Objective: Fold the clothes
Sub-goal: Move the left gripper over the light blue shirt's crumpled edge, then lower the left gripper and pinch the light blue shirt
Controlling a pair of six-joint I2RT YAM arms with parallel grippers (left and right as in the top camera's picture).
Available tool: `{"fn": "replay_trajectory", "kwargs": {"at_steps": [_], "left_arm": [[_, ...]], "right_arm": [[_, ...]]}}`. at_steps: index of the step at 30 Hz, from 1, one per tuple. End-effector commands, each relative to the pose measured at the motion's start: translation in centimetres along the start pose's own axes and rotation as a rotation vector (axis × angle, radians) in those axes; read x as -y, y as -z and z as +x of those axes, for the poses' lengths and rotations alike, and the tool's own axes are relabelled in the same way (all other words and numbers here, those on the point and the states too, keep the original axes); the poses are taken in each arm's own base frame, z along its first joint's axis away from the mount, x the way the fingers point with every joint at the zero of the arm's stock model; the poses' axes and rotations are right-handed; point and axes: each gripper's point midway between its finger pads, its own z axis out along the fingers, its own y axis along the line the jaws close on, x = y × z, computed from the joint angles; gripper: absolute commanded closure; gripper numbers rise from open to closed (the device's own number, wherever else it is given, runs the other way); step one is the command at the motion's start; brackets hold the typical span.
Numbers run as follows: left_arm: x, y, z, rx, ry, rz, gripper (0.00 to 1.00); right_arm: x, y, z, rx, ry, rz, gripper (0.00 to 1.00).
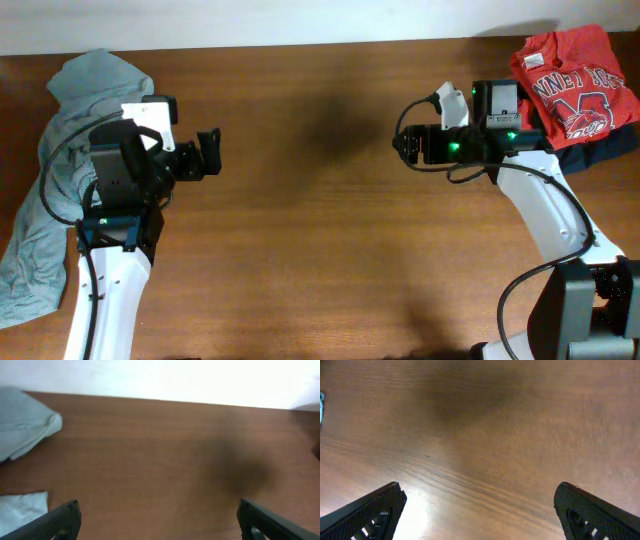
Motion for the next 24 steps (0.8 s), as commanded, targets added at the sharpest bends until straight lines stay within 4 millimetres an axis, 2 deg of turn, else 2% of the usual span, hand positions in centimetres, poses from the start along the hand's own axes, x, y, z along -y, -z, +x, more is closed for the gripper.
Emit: {"fn": "replay_trajectory", "kwargs": {"at_steps": [1, 3, 5, 8, 11, 14, 19, 24], "left_arm": [[-0.9, 0.2, -0.2, -0.004, 0.022, -0.052, 0.01], [-2.6, 0.2, 0.4, -0.025, 0.034, -0.147, 0.01], [-5.1, 0.2, 1.3, -0.047, 0.086, -0.288, 0.01], [-8.6, 0.6, 3.4, -0.106, 0.175, -0.458, 0.01], [-11.2, 0.9, 5.6, -0.167, 0.296, -0.533, 0.01], [-13.8, 1.1, 7.7, -0.210, 0.430, -0.600, 0.01], [-16.1, 0.7, 9.5, -0.248, 0.519, -0.629, 0.01], [-17.9, -0.7, 10.8, -0.266, 0.543, -0.658, 0.02]], "right_arm": [[0.3, 0.3, -0.4, 0.005, -0.022, 0.032, 0.02], [0.4, 0.3, -0.2, -0.005, 0.000, 0.037, 0.01], [0.5, 0.3, 0.1, -0.015, -0.006, 0.040, 0.02], [0.4, 0.2, 0.5, -0.030, -0.002, 0.057, 0.01], [0.3, -0.1, 0.8, -0.043, 0.019, 0.102, 0.01], [-0.7, -0.7, 1.2, -0.058, 0.056, 0.122, 0.02], [-2.9, -1.7, 1.6, -0.066, 0.127, 0.134, 0.01], [-5.3, -2.4, 2.3, -0.083, 0.182, 0.105, 0.01]]}}
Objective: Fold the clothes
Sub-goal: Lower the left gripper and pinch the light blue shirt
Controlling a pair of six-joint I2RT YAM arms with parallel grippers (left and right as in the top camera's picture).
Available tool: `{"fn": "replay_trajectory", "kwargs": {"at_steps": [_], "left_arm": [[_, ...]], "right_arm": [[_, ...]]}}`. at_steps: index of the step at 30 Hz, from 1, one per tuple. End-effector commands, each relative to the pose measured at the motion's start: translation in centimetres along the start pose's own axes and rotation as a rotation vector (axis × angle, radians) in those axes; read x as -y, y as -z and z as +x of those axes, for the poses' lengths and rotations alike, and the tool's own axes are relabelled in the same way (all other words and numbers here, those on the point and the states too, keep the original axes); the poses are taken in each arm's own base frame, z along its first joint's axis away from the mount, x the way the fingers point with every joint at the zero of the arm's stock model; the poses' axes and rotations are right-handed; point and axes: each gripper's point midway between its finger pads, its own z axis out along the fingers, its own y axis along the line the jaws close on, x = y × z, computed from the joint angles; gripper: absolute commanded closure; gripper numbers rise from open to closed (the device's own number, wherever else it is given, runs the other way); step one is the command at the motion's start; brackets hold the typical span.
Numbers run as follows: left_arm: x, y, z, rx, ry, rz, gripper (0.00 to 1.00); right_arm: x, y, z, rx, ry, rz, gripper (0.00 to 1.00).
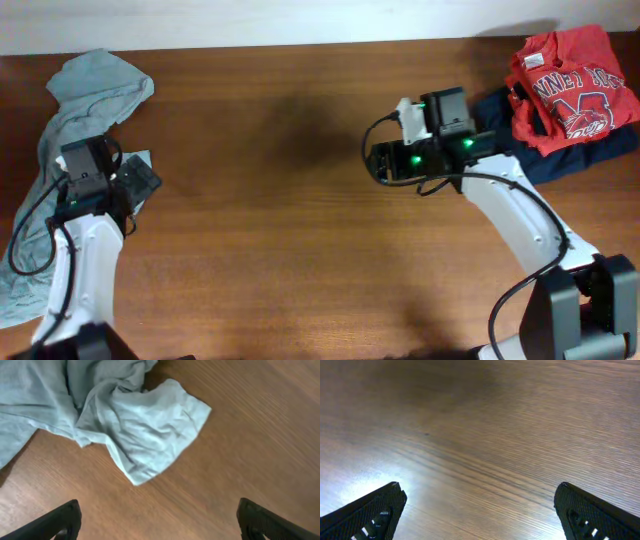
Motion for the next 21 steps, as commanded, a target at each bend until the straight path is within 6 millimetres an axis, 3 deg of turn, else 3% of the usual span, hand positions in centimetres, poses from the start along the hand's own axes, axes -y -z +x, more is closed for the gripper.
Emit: {"fn": "replay_trajectory", "kwargs": {"at_steps": [1, 4, 6, 10, 21], "left_arm": [[-0.5, -1.6, -0.4, -0.004, 0.043, -0.021, 0.02], [-0.4, -3.0, -0.3, -0.011, 0.041, -0.031, 0.11], [-0.4, -3.8, 0.0, -0.020, 0.041, -0.035, 0.25], [-0.5, -5.3, 0.4, -0.031, 0.047, -0.049, 0.37], [-1.7, -8.5, 2.7, -0.092, 0.167, -0.126, 0.41]], "right_arm": [[-1.3, 0.1, -0.6, 0.015, 0.047, 0.012, 0.01], [-2.3, -0.1, -0.4, 0.010, 0.068, 0.000, 0.01], [-2.6, -0.2, -0.3, 0.007, 0.076, -0.004, 0.01], [-2.7, -0.2, -0.2, 0.001, 0.075, -0.005, 0.01], [-2.6, -0.2, 0.7, -0.037, 0.067, -0.001, 0.01]]}}
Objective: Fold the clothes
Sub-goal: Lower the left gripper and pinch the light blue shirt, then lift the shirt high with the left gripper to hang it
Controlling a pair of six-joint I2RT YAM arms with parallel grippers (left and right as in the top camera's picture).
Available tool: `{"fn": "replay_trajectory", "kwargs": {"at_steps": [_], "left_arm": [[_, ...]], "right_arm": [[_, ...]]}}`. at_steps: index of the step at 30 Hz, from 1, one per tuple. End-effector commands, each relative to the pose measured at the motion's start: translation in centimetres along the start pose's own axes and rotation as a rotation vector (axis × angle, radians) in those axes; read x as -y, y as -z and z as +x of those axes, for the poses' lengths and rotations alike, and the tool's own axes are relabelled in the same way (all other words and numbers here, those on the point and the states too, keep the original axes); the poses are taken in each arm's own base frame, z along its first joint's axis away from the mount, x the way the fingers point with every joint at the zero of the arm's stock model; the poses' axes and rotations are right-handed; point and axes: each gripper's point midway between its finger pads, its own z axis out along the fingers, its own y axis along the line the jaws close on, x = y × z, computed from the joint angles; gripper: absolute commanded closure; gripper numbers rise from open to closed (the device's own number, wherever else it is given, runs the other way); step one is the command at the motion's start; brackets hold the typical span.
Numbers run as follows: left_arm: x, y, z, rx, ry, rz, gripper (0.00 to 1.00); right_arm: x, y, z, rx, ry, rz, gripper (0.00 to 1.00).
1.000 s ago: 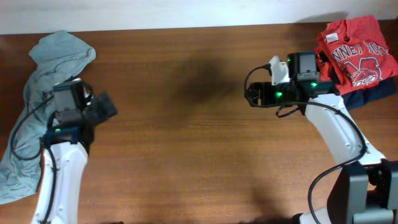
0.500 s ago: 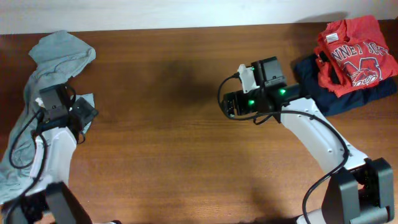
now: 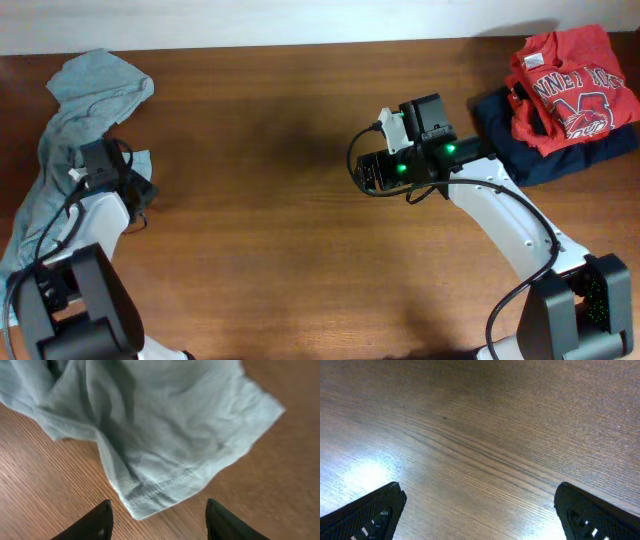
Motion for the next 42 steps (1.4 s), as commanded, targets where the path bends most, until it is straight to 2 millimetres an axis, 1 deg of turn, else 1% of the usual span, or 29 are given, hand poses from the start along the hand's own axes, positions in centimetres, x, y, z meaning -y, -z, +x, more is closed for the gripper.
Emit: {"fn": "replay_trajectory", "kwargs": {"at_steps": [1, 5, 13, 18, 19, 20, 21, 22, 23, 28, 31, 34, 36, 39, 42], "left_arm": [[-0.3, -0.6, -0.3, 0.002, 0.039, -0.024, 0.41], [-0.5, -1.1, -0.2, 0.001, 0.038, -0.033, 0.40], [-1.2, -3.5, 1.3, -0.045, 0.033, -0.070, 0.40], [-1.6, -4.1, 1.4, -0.051, 0.039, -0.078, 0.40], [-1.6, -4.1, 1.4, -0.049, 0.040, -0.077, 0.44], [-1.5, -4.1, 1.3, -0.046, 0.041, -0.075, 0.66], [-1.5, -4.1, 1.2, -0.043, 0.042, -0.073, 0.84], [-1.4, -4.1, 1.1, -0.040, 0.042, -0.071, 0.98], [-1.4, -4.1, 1.0, -0.035, 0.043, -0.069, 0.99], [-1.1, -4.2, 0.9, -0.030, 0.040, -0.054, 0.99], [0.4, -3.7, 0.4, -0.046, -0.038, 0.020, 0.99], [2.1, -1.9, -1.1, -0.049, -0.062, 0.084, 0.99], [3.3, 0.3, -3.0, -0.032, -0.071, 0.125, 0.99], [5.1, 5.0, -6.7, 0.026, -0.111, 0.186, 0.99], [6.5, 10.8, -10.5, 0.109, -0.146, 0.229, 0.99]], "right_arm": [[-0.1, 0.4, -0.6, 0.014, 0.016, 0.012, 0.01], [-0.1, 0.4, -0.6, 0.014, 0.015, 0.012, 0.01], [-0.1, 0.4, 0.0, -0.010, 0.011, 0.014, 0.01], [-0.1, 0.4, 0.0, -0.011, 0.010, 0.014, 0.01], [-0.1, 0.4, 0.0, -0.011, 0.010, 0.014, 0.01], [-0.1, 0.4, 0.0, -0.011, 0.010, 0.014, 0.01], [-0.1, 0.4, 0.0, -0.011, 0.010, 0.014, 0.02], [-0.1, 0.4, 0.0, -0.011, 0.010, 0.014, 0.01], [-0.1, 0.4, 0.0, -0.010, 0.010, 0.014, 0.01], [-0.1, 0.4, 0.0, -0.010, 0.010, 0.014, 0.01], [-0.1, 0.4, 0.0, -0.010, 0.010, 0.014, 0.02], [-0.2, 0.4, 0.0, -0.010, 0.008, 0.005, 0.01], [-0.3, 0.4, 0.0, -0.011, 0.005, -0.004, 0.01], [-0.5, 0.4, 0.0, -0.011, 0.005, -0.012, 0.01], [-0.8, 0.4, -0.1, -0.008, 0.006, -0.029, 0.01]]}}
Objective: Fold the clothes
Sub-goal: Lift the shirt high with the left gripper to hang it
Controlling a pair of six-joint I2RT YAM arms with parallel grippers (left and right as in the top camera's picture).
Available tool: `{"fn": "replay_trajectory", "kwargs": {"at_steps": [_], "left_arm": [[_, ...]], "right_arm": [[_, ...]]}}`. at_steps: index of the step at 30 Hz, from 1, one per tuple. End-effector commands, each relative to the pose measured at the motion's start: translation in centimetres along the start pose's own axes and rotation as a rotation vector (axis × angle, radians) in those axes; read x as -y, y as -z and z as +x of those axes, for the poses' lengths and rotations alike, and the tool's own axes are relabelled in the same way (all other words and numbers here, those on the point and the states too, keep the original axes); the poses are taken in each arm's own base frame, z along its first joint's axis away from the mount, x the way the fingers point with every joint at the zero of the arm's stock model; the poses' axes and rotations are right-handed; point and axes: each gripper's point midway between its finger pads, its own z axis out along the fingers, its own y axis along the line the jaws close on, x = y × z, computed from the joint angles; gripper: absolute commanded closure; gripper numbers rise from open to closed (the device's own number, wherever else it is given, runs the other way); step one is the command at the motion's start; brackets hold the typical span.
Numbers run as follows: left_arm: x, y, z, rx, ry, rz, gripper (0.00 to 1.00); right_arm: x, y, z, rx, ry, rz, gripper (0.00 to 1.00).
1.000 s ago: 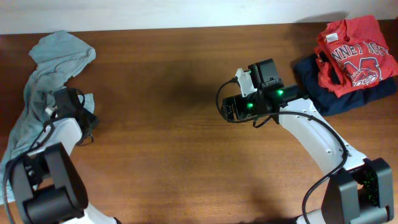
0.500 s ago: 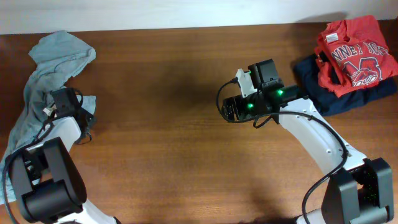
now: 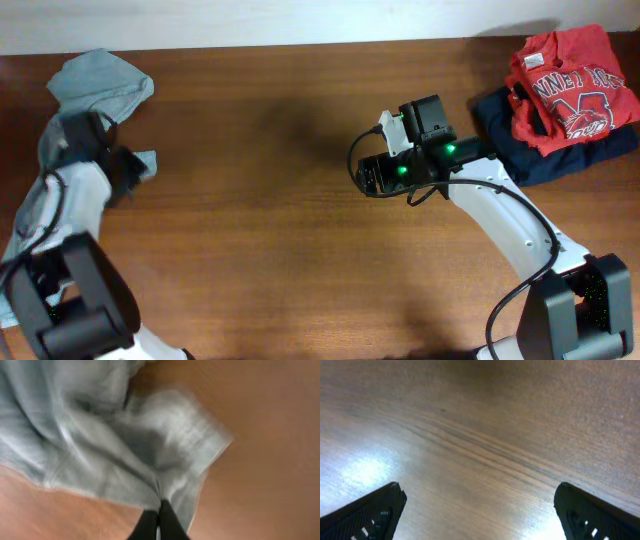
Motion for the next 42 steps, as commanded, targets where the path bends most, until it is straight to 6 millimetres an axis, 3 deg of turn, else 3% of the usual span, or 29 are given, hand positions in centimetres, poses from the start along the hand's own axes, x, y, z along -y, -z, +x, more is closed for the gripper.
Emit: {"fn": "replay_trajectory", "kwargs": {"at_steps": [1, 6, 11, 18, 23, 31, 36, 42], "left_arm": [[3.5, 9.8, -6.5, 0.205, -0.074, 0.131, 0.99], [4.8, 19.3, -9.9, 0.325, -0.089, 0.199, 0.99], [7.0, 27.2, -11.1, 0.428, -0.160, 0.311, 0.99], [9.0, 35.7, -12.0, 0.589, -0.194, 0.410, 0.99], [10.3, 39.5, -12.0, 0.662, -0.216, 0.477, 0.99], [13.8, 43.4, -11.4, 0.712, -0.246, 0.674, 0.99], [16.8, 46.4, -10.9, 0.749, -0.260, 0.842, 0.99], [20.3, 50.4, -9.4, 0.802, -0.283, 1.022, 0.99]], "right_arm": [[-1.1, 0.4, -0.8, 0.021, 0.014, -0.047, 0.01], [-1.1, 0.4, -0.9, 0.025, 0.015, -0.050, 0.01], [-1.6, 0.4, -1.1, 0.032, 0.018, -0.078, 0.01], [-2.4, 0.6, -1.1, 0.032, 0.020, -0.119, 0.01], [-3.0, 1.3, -1.3, 0.048, 0.028, -0.146, 0.01], [-4.1, 5.5, -2.5, 0.145, 0.061, -0.162, 0.01], [-3.3, 8.6, -2.7, 0.205, 0.043, -0.144, 0.02], [-1.6, 10.4, -2.6, 0.232, -0.001, -0.118, 0.01]]}}
